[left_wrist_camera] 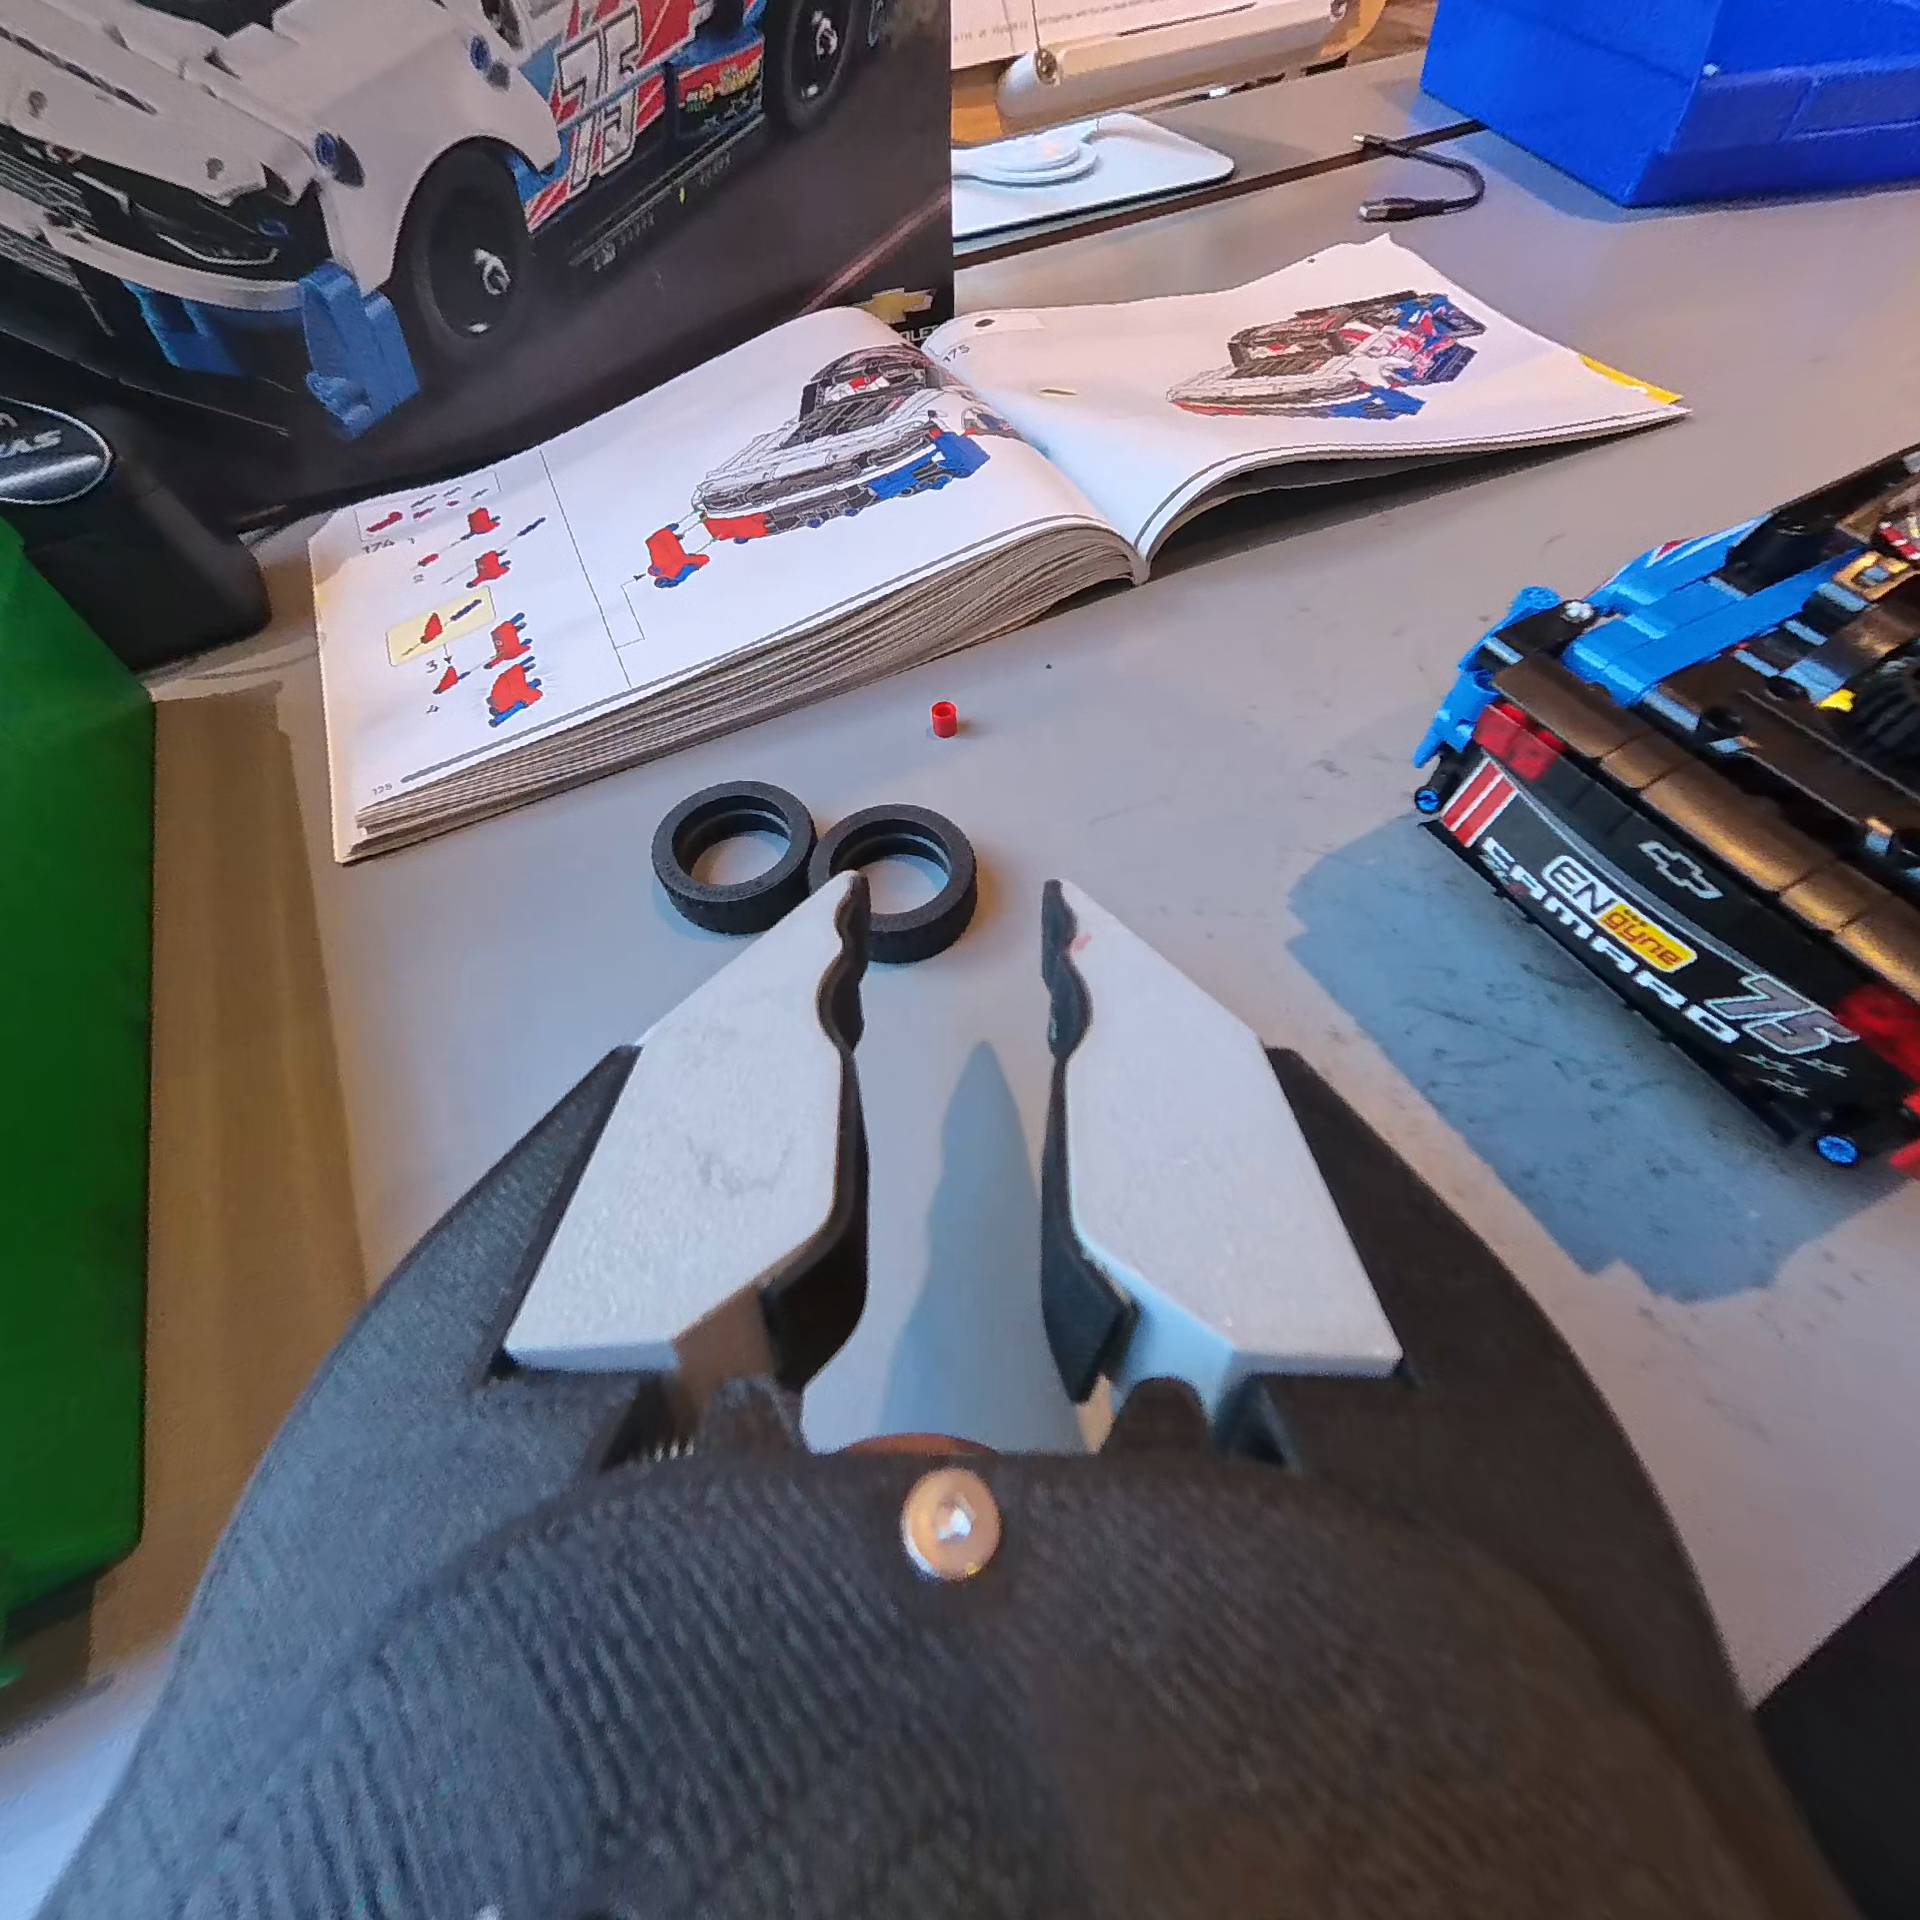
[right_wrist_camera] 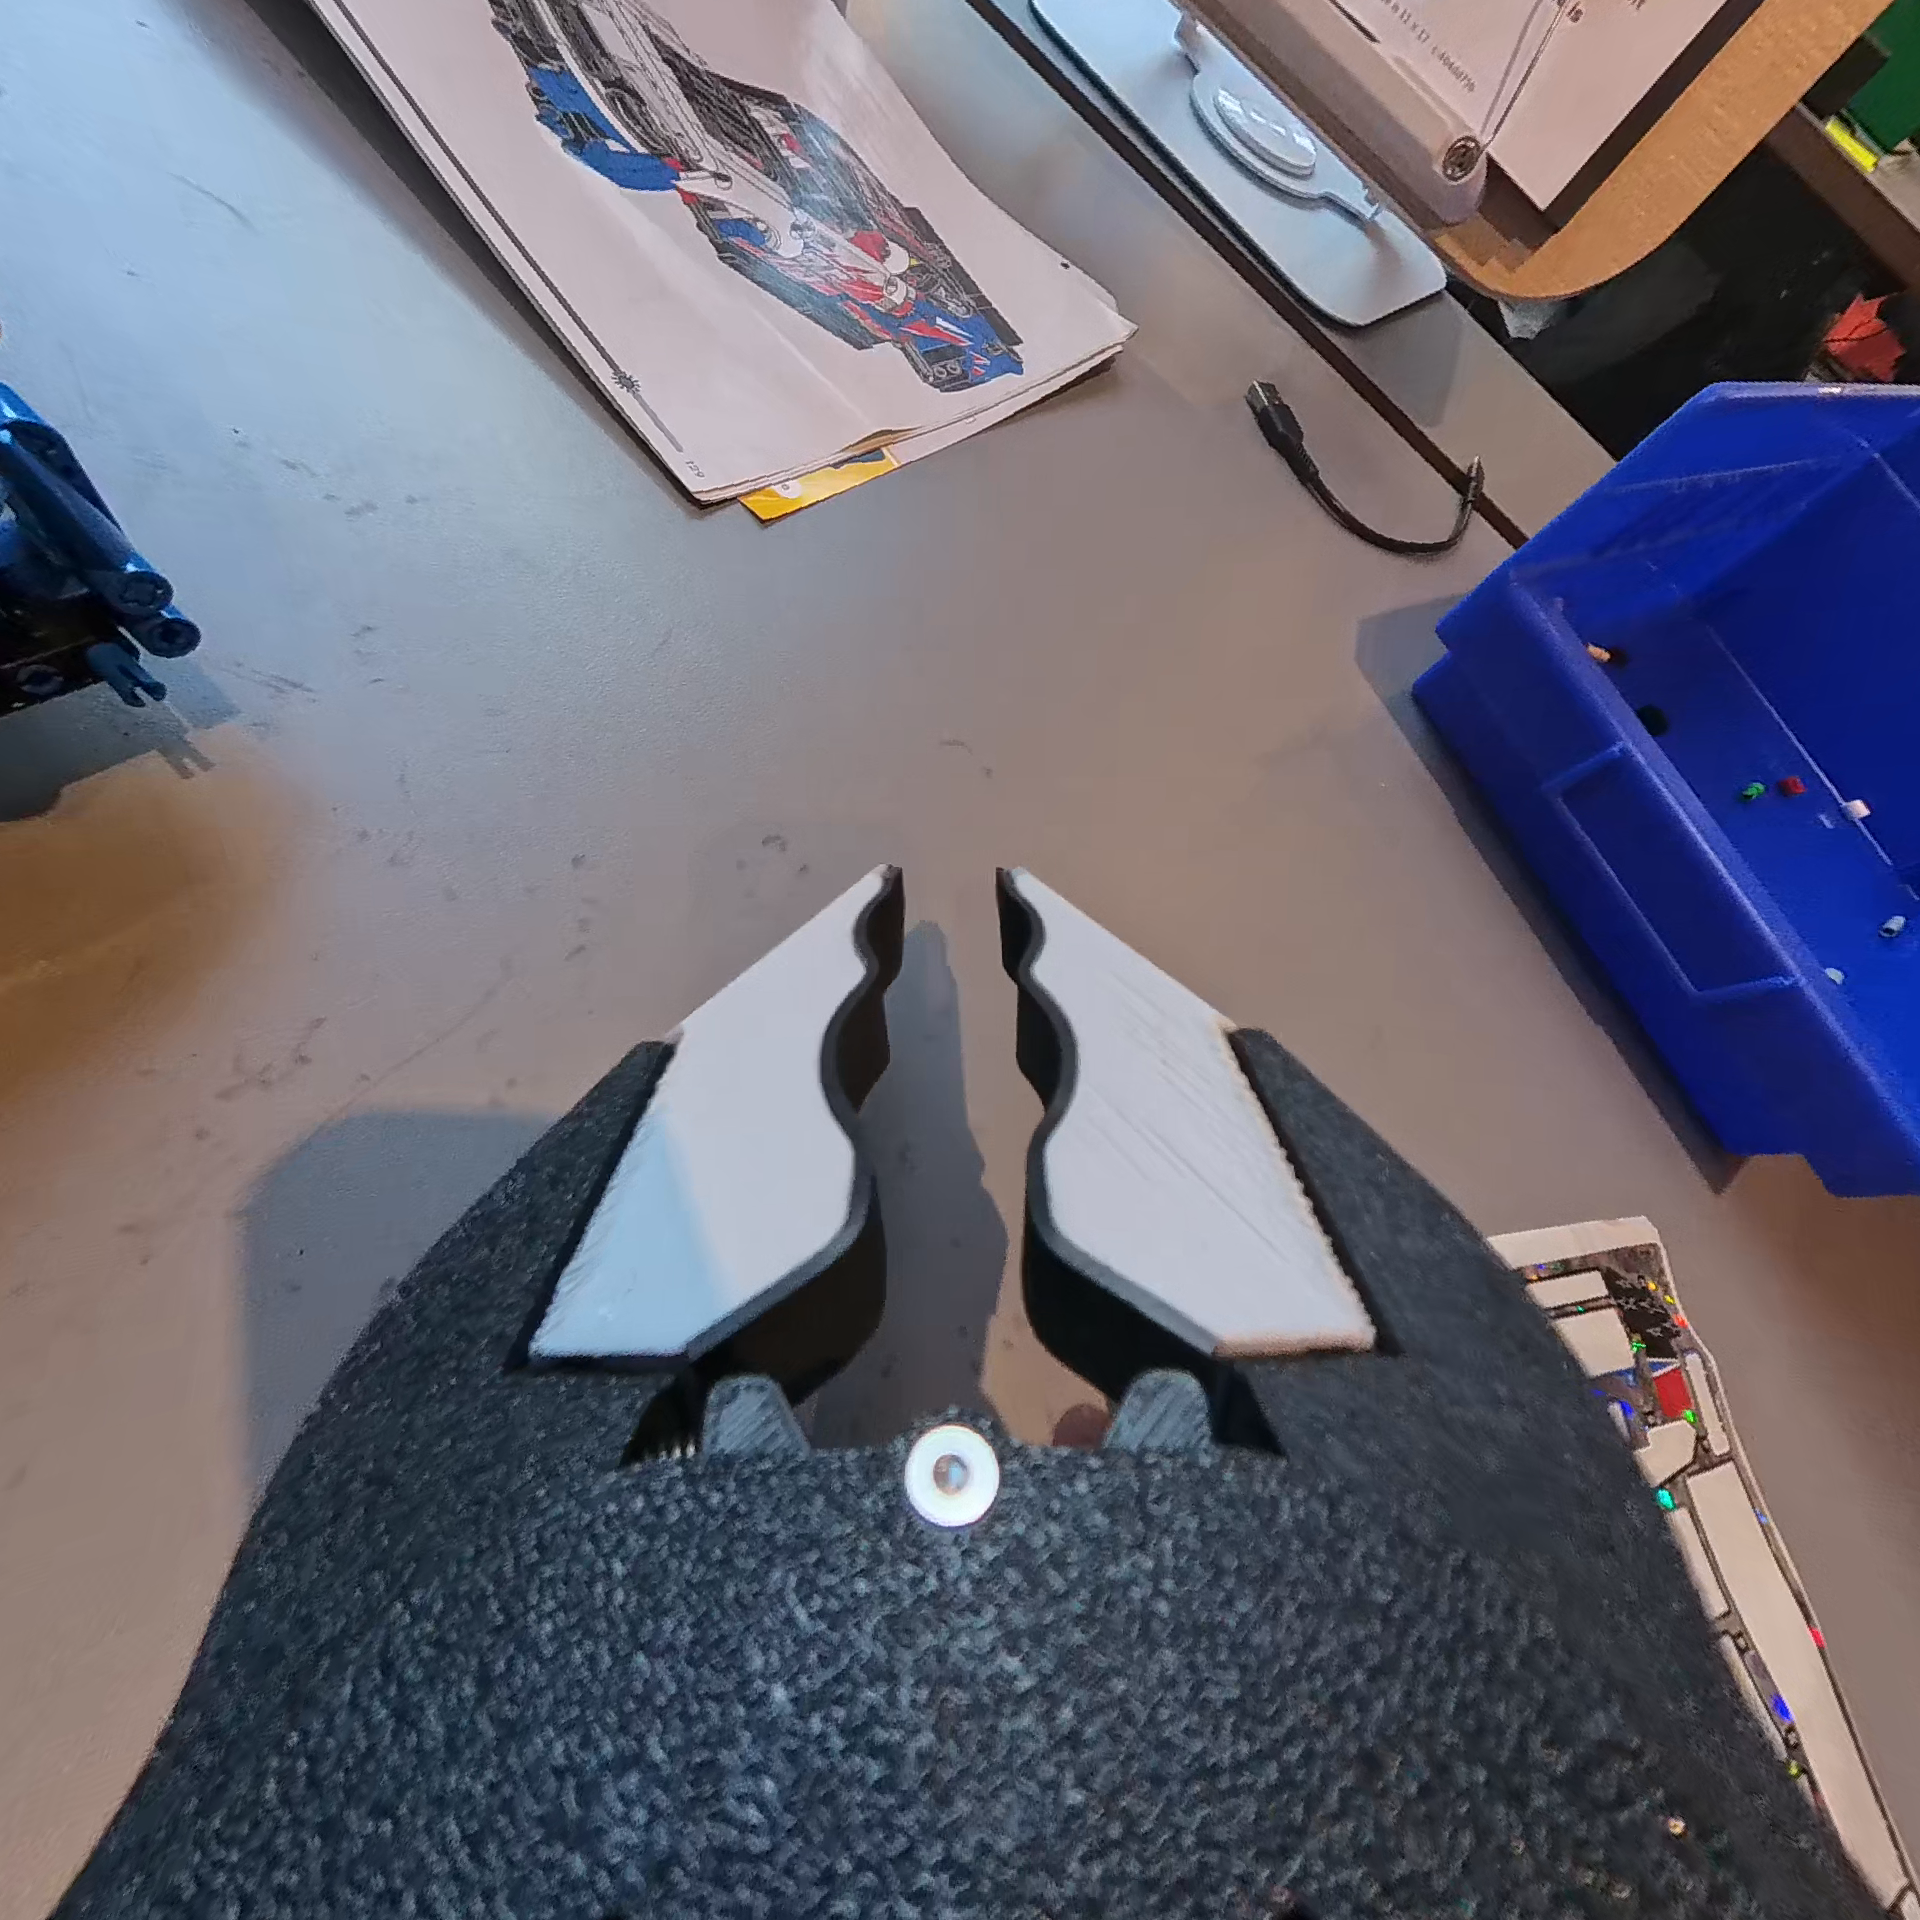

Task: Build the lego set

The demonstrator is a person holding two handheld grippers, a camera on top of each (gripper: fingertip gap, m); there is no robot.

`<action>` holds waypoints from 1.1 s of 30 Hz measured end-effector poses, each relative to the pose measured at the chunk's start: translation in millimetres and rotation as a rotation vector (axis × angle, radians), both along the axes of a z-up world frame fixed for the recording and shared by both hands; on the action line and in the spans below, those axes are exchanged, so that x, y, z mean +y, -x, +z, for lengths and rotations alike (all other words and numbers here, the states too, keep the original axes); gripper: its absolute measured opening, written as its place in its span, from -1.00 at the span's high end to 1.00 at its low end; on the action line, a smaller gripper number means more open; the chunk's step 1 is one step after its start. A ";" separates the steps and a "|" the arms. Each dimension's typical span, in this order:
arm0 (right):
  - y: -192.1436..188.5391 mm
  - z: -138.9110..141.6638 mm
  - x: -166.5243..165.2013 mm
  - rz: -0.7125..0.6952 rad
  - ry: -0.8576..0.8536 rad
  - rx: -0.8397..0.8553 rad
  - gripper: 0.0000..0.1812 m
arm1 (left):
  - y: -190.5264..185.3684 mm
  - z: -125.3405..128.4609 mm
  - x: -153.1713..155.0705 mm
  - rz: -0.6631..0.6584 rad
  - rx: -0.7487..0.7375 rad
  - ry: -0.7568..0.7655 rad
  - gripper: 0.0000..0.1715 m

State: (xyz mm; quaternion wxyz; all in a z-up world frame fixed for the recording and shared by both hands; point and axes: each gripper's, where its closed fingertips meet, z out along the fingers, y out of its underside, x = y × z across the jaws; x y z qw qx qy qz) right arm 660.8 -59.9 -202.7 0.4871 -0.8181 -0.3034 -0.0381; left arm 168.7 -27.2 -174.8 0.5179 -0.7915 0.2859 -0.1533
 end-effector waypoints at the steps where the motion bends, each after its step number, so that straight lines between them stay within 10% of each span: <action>1: -0.1 -0.3 0.1 -0.001 0.001 -0.001 0.82 | -0.1 0.1 -0.1 0.000 0.000 0.000 0.65; 12: -0.3 -1.8 0.4 -0.002 0.001 -0.023 0.93 | -5.6 3.4 20.8 -0.018 -0.041 0.038 0.74; 23: 1.6 2.7 -1.4 0.011 -0.018 0.004 0.91 | -54.3 -36.6 76.6 -0.281 0.261 0.335 0.76; 33: 3.3 5.3 -2.7 0.027 -0.022 0.031 0.91 | -54.8 -50.5 82.9 -0.254 0.321 0.347 0.85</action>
